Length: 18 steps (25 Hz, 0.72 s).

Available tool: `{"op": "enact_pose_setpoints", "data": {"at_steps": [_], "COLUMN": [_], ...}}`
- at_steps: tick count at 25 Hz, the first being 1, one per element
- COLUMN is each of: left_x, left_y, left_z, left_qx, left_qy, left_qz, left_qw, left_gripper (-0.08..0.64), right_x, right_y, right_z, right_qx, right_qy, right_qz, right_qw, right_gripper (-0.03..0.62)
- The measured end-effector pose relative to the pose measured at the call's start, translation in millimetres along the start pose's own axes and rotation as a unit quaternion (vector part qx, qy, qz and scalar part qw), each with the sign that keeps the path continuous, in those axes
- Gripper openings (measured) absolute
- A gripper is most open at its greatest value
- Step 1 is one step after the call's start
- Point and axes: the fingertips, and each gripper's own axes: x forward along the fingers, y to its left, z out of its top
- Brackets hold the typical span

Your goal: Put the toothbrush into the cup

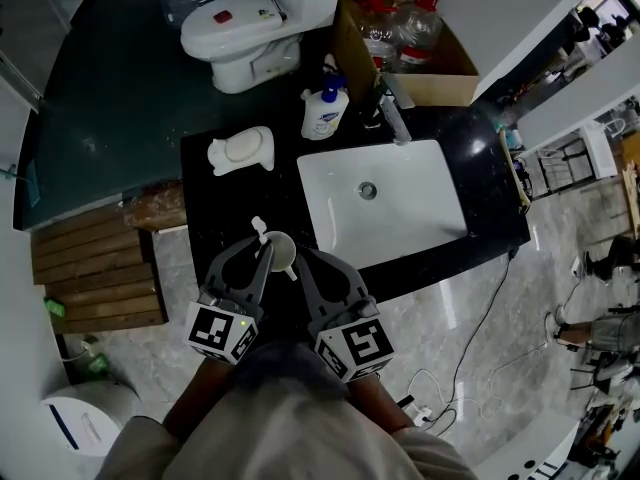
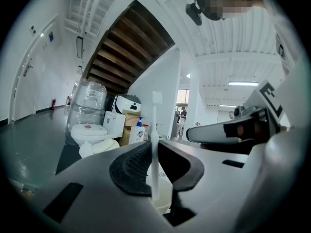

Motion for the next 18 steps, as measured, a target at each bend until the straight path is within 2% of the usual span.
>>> {"op": "enact_pose_setpoints", "data": {"at_steps": [18], "left_x": [5], "left_y": [8], "left_z": [-21], "left_qx": [-0.008], "left_qy": [0.009], "left_qz": [0.001], "left_qw": [0.9999], "left_gripper": [0.049], "right_x": [5], "right_y": [2], "right_z": [-2], "right_qx": [-0.011], "right_qy": [0.004], "right_qz": [-0.003], "right_qw": [1.000], "right_gripper": [0.006]}}
